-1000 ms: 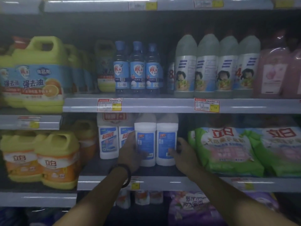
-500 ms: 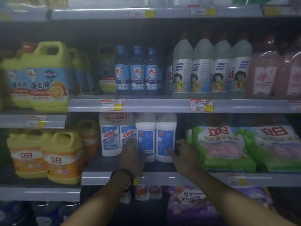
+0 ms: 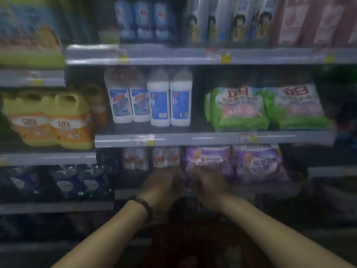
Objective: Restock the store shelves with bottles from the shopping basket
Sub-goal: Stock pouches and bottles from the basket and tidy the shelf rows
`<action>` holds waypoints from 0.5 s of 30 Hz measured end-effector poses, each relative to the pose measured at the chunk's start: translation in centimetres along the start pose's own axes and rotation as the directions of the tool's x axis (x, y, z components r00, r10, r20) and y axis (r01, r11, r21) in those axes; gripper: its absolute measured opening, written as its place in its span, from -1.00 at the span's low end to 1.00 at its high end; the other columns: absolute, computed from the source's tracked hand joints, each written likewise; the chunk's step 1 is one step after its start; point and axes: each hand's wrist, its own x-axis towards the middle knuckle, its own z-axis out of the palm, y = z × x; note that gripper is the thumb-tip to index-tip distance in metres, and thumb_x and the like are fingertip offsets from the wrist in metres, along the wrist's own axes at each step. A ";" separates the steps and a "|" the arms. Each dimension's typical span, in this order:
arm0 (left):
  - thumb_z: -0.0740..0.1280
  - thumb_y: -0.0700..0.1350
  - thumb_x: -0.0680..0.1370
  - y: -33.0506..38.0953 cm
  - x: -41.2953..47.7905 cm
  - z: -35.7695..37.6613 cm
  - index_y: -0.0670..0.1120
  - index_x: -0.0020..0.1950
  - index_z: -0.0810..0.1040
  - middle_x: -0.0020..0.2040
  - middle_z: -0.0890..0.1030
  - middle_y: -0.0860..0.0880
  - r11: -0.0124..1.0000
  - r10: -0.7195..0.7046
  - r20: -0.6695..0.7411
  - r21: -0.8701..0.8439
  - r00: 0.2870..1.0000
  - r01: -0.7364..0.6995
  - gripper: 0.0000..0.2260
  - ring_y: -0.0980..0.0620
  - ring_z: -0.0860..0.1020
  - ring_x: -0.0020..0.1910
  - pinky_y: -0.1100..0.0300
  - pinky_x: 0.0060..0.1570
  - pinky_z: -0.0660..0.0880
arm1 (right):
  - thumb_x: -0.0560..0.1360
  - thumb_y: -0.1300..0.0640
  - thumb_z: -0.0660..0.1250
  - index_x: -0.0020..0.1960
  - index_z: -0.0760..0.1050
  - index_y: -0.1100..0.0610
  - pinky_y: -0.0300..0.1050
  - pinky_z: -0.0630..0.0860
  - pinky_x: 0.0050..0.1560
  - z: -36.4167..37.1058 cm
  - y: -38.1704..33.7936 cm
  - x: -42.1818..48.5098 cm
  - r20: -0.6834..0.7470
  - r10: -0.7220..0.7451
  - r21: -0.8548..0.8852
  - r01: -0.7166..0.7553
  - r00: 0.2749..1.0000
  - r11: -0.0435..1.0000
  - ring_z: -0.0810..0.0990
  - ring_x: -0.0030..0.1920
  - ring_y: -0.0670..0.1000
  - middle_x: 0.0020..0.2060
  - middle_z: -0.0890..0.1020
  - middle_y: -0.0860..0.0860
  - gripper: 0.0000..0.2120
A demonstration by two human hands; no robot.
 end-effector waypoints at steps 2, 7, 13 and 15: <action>0.27 0.10 0.57 -0.9 -2.8 3.7 0.09 0.00 0.58 -0.01 0.72 0.04 1.000 -0.014 0.049 0.025 0.999 0.012 -0.85 -0.05 0.69 -0.01 0.02 -0.04 0.62 | 0.61 -0.14 0.30 0.11 0.50 -0.10 0.03 0.55 0.04 2.9 1.8 -3.1 0.079 0.066 -0.044 -0.063 0.995 0.997 0.64 0.16 0.09 0.13 0.66 -0.06 -0.85; 0.37 0.03 0.58 -3.5 -8.6 12.3 0.05 0.12 0.63 0.07 0.71 0.01 0.996 -0.065 0.249 0.071 0.966 0.049 -0.85 -0.08 0.66 0.10 0.03 0.08 0.57 | 0.55 -0.12 0.35 0.17 0.56 -0.13 -0.02 0.56 0.18 11.0 6.5 -11.5 0.288 0.291 -0.025 -0.296 0.913 0.955 0.65 0.17 0.05 0.12 0.67 -0.09 -0.78; 0.36 0.09 0.61 -4.8 -10.5 18.7 0.08 0.05 0.62 0.01 0.70 0.12 0.976 -0.164 0.430 -0.061 0.888 0.210 -0.87 0.06 0.67 0.01 0.05 0.04 0.60 | 0.54 -0.36 0.38 0.35 0.53 -0.07 -0.12 0.48 0.06 20.3 12.0 -18.7 0.499 0.471 -0.034 -0.527 0.727 0.849 0.62 0.17 0.01 0.18 0.60 -0.08 -0.48; 0.34 0.04 0.64 -5.4 -11.1 20.3 0.04 0.05 0.65 0.01 0.71 0.07 0.960 -0.191 0.474 -0.092 0.860 0.264 -0.87 0.02 0.68 0.00 0.07 0.03 0.59 | 0.56 -0.40 0.24 0.49 0.48 -0.06 -0.15 0.52 0.13 22.8 14.8 -20.1 0.546 0.490 -0.083 -0.539 0.679 0.838 0.64 0.25 0.08 0.31 0.62 0.00 -0.37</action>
